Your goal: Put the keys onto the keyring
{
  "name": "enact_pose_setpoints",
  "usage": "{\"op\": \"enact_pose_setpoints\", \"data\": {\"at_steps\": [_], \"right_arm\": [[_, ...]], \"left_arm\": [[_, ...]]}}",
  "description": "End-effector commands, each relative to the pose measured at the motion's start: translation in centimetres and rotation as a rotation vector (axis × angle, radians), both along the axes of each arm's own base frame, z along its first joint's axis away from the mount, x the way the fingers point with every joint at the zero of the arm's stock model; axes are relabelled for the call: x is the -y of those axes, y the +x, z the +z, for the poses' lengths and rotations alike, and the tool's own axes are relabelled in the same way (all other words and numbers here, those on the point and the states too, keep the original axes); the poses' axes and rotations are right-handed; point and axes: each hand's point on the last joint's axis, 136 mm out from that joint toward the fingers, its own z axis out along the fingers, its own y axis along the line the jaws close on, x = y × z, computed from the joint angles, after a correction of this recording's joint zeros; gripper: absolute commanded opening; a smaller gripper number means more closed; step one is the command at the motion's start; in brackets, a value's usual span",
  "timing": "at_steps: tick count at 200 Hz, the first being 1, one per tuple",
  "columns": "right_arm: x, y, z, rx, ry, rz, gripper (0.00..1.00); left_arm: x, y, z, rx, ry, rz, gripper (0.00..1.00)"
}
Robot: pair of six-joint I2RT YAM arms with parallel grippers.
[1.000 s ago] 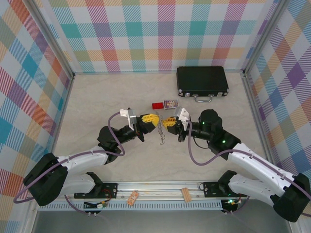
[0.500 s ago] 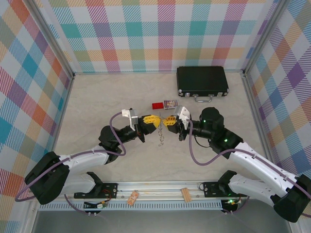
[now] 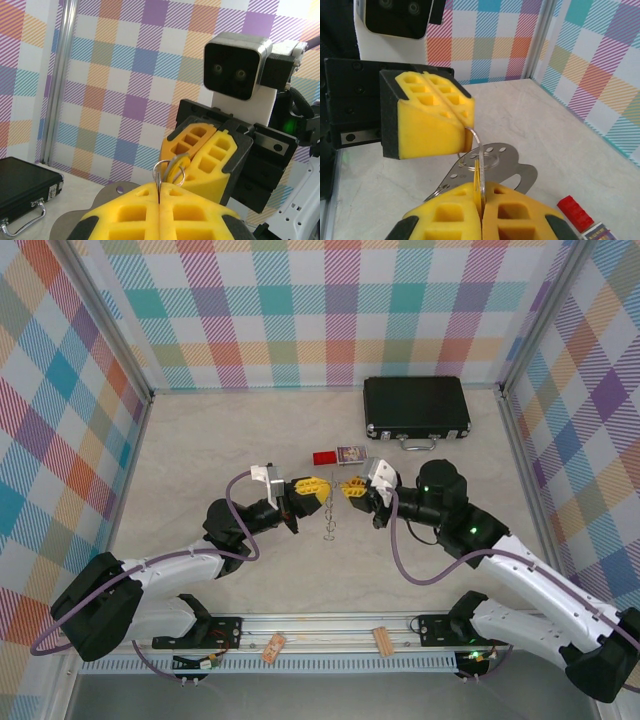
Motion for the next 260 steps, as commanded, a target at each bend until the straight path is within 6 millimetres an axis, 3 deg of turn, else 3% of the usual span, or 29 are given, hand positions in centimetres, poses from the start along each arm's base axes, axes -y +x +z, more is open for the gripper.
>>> {"op": "enact_pose_setpoints", "data": {"at_steps": [1,57,131,142,161,182,234,260], "right_arm": [[0.5,0.2,1.5,0.053,-0.005,-0.019,0.00],[0.4,0.4,2.1,0.066,-0.036,-0.014,0.00],[0.3,0.6,4.1,0.099,-0.038,-0.008,0.00],[0.2,0.7,4.1,0.097,-0.040,-0.008,0.00],[0.3,0.9,4.0,0.094,-0.051,-0.018,0.00],[0.5,1.4,3.3,0.092,-0.076,-0.043,0.00],[0.6,2.8,1.2,0.074,-0.137,-0.086,0.01],[0.2,3.7,-0.2,0.060,-0.173,-0.097,0.01]], "left_arm": [[-0.4,-1.2,1.4,0.061,-0.030,-0.023,0.00],[-0.4,-1.7,1.6,0.074,-0.012,-0.032,0.00],[-0.1,-1.1,0.0,0.062,0.046,-0.003,0.00],[-0.1,-0.9,-0.2,0.056,0.049,0.006,0.19],[-0.3,-0.5,-0.5,0.046,0.050,0.033,0.36],[-0.7,0.1,-1.0,0.036,0.060,0.074,0.38],[-1.7,1.0,-1.5,0.011,0.087,0.159,0.74],[-2.8,1.7,-1.3,-0.008,0.077,0.231,0.85]]}}
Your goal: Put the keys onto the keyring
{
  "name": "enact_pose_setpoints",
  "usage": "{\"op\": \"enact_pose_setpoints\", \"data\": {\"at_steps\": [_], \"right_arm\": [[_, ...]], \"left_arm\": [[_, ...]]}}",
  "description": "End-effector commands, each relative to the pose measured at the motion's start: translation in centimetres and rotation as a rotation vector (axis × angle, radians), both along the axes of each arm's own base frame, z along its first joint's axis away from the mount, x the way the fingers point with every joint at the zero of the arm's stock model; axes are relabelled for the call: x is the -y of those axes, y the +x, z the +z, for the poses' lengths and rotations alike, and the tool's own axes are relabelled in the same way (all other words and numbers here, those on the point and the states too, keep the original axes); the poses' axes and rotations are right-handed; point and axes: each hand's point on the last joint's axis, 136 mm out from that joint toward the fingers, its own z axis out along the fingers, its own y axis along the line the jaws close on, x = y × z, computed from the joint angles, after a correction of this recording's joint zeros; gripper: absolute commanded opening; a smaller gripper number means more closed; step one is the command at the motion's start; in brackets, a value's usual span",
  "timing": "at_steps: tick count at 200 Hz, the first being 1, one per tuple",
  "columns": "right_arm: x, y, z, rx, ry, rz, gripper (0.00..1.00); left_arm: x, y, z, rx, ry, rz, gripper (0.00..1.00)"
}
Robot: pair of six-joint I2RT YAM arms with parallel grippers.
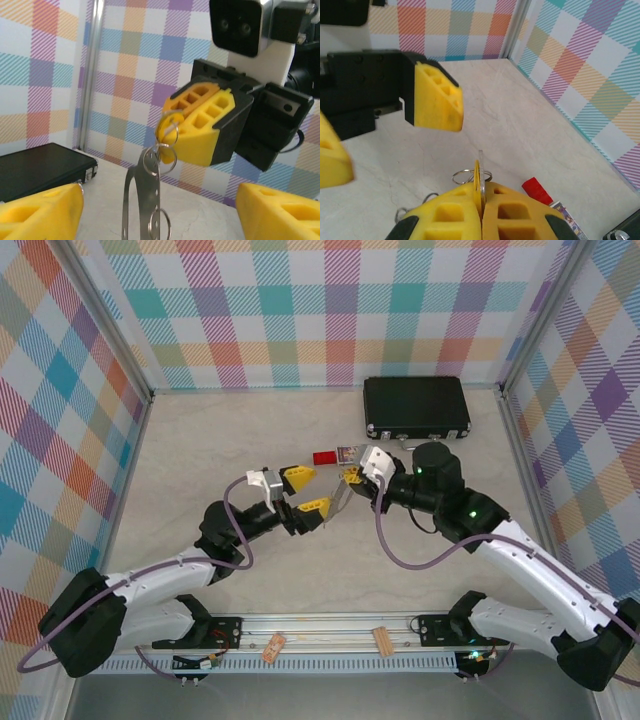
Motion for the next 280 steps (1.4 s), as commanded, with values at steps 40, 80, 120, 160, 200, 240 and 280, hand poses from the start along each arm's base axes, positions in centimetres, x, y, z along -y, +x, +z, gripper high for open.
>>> {"op": "enact_pose_setpoints", "data": {"at_steps": [40,80,120,160,200,240,280], "right_arm": [[-1.8,2.7,-2.8,-0.026,-0.038,-0.015,0.01],[-4.6,5.2,-4.7,-0.078,-0.026,-0.005,0.01],[-8.1,8.1,-6.6,-0.141,-0.016,0.024,0.00],[-11.8,11.0,-7.9,-0.201,0.007,0.059,0.00],[-14.1,13.0,-9.5,-0.249,0.010,0.071,0.00],[-14.0,13.2,-12.0,-0.281,-0.027,0.058,0.00],[-12.3,12.3,-14.3,-0.295,-0.080,0.024,0.00]], "left_arm": [[-4.2,1.4,0.3,-0.024,-0.028,0.230,1.00],[-7.4,1.2,0.9,-0.022,-0.064,0.361,1.00],[-9.8,0.2,1.1,-0.012,-0.092,0.430,1.00],[-10.9,-0.4,1.2,-0.001,-0.111,0.453,1.00],[-11.3,-0.6,1.3,0.002,-0.122,0.463,1.00],[-11.8,-0.7,1.4,0.004,-0.129,0.479,1.00],[-11.5,-0.5,1.2,0.003,-0.128,0.471,1.00]]}}
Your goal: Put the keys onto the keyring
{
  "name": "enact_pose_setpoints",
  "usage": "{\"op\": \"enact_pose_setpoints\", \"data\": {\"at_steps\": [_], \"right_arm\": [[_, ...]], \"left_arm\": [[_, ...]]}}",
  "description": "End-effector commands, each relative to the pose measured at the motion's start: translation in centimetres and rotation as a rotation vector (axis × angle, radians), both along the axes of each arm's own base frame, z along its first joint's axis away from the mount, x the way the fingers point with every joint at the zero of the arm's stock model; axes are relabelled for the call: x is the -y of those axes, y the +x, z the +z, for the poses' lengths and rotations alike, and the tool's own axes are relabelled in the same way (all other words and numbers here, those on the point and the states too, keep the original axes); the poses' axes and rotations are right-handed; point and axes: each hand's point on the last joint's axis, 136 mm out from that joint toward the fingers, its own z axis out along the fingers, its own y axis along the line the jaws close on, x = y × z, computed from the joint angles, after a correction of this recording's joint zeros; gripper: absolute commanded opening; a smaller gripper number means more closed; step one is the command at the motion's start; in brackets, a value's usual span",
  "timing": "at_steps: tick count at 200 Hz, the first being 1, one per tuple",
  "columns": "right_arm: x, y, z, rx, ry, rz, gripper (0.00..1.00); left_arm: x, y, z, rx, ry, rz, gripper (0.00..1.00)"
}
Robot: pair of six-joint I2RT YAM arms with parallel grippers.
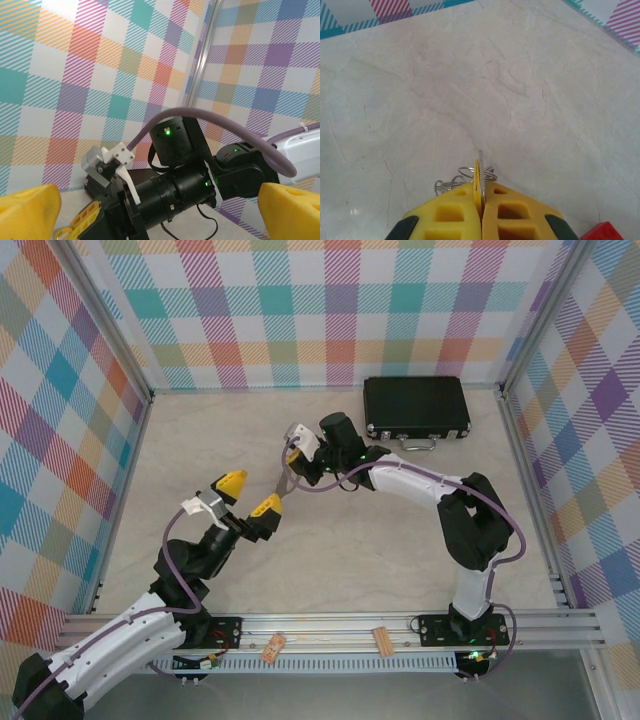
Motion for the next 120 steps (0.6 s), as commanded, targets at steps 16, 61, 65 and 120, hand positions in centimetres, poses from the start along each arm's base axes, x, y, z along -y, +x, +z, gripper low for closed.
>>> {"op": "enact_pose_setpoints", "data": {"at_steps": [16,61,65,120], "right_arm": [[1.5,-0.9,-0.6,0.006,-0.016,-0.016,0.00],[3.1,-2.1,-1.4,-0.008,-0.042,-0.032,0.00],[3.2,-2.2,-1.5,-0.007,-0.045,-0.033,0.00],[5.2,-3.5,-2.6,-0.013,-0.084,-0.059,0.00]], "left_arm": [[-0.2,0.2,0.1,0.015,-0.004,0.015,1.00],[-0.2,0.2,-0.1,0.012,-0.005,0.016,1.00],[-0.2,0.2,-0.1,0.012,-0.004,0.016,1.00],[-0.1,0.4,-0.3,0.009,-0.003,0.015,1.00]]}}
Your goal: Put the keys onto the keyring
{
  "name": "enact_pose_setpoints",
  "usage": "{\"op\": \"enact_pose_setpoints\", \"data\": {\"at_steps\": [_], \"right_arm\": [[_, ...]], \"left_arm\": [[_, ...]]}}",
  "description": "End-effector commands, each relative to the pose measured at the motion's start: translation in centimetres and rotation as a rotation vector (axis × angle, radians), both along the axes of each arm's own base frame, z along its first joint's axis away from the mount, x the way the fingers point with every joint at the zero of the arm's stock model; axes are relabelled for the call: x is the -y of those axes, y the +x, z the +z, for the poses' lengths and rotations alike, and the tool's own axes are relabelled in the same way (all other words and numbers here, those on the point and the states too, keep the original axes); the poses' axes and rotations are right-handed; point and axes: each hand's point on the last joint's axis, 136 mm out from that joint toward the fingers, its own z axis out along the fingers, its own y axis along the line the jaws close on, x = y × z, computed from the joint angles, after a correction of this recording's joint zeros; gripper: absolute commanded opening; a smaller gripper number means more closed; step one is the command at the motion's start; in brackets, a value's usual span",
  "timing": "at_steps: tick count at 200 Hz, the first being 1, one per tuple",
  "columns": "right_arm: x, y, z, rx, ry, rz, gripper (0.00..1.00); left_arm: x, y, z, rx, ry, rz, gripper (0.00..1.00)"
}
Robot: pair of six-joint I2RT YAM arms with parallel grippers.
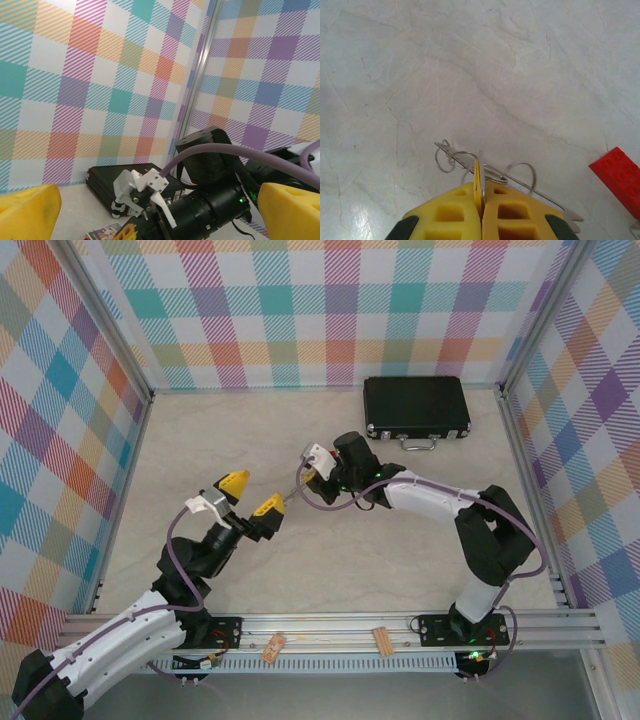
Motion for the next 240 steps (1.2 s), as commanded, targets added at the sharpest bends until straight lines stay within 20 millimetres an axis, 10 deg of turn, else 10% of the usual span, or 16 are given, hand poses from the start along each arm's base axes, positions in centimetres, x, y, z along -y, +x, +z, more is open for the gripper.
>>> {"op": "enact_pose_setpoints", "data": {"at_steps": [1,240], "right_arm": [[0.9,-0.2,0.2,0.019,-0.005,-0.013,0.00],[10.4,-3.4,-7.2,-0.109,-0.334,-0.239,0.00]], "left_arm": [[-0.4,0.0,0.4,0.026,-0.019,0.015,1.00],[-0.4,0.0,-0.5,0.023,-0.014,0.012,1.00]]}}
